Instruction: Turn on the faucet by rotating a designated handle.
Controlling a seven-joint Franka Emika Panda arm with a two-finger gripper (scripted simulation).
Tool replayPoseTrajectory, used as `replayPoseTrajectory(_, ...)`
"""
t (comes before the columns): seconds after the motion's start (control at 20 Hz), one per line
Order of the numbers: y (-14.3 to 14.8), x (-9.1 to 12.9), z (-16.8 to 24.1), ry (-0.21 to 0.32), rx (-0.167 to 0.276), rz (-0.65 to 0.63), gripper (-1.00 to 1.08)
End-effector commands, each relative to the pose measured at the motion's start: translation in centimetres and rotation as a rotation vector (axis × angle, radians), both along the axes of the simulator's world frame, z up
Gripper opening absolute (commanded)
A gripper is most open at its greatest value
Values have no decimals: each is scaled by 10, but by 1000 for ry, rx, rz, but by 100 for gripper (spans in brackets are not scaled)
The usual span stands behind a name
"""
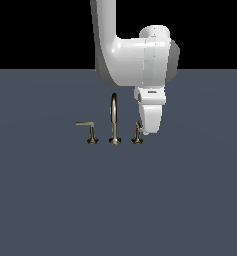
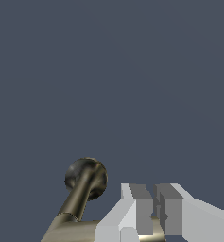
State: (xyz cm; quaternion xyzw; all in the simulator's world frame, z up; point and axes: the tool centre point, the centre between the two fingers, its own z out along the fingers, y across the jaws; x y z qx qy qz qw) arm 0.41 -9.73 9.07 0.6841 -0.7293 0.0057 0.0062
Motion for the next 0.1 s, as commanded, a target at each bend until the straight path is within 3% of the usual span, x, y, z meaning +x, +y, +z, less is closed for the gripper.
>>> replayPoseTrajectory(0.0, 51, 8, 0, -1, 16, 57, -100)
replayPoseTrajectory(0.05, 51, 8, 0, -1, 16, 57, -100)
